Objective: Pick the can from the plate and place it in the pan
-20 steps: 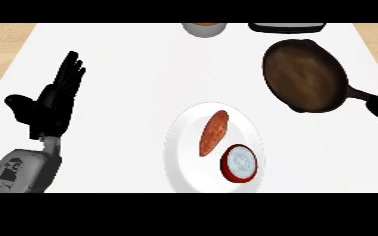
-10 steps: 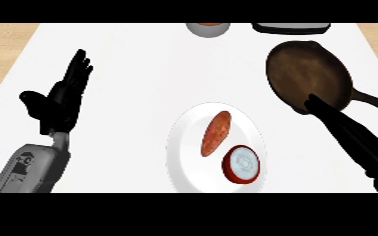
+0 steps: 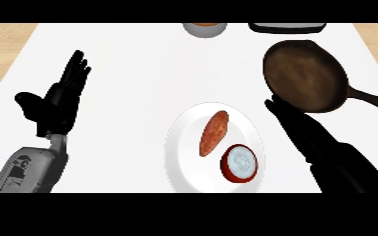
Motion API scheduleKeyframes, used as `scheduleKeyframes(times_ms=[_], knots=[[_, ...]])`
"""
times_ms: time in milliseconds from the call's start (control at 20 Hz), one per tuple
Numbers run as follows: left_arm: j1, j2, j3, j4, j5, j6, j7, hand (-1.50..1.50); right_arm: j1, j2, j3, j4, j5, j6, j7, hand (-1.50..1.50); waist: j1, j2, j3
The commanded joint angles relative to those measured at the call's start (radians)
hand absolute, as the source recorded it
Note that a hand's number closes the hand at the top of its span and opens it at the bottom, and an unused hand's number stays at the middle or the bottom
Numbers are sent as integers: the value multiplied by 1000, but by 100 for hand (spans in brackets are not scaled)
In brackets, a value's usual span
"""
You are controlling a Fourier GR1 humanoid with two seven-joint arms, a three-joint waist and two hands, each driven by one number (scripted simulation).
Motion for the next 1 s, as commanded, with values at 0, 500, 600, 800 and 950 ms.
scheduleKeyframes(times_ms=[0,500,600,800,950], knots=[[16,11,25,-13,-1,-18,-9,0,-4,50,40,49,89,27,137,-150,-4,-1,1],[32,-9,50,-34,-29,-33,6,0,17,188,41,157,66,126,95,-150,-2,0,1],[18,-39,36,4,-38,-35,-5,0,115,161,84,186,108,109,-5,-150,-7,1,2],[10,-32,49,-39,-48,-48,41,0,99,215,88,223,133,158,-4,-150,-6,0,2],[-2,-45,89,44,-46,-73,-29,0,93,243,77,230,142,202,14,-150,-9,1,1]])
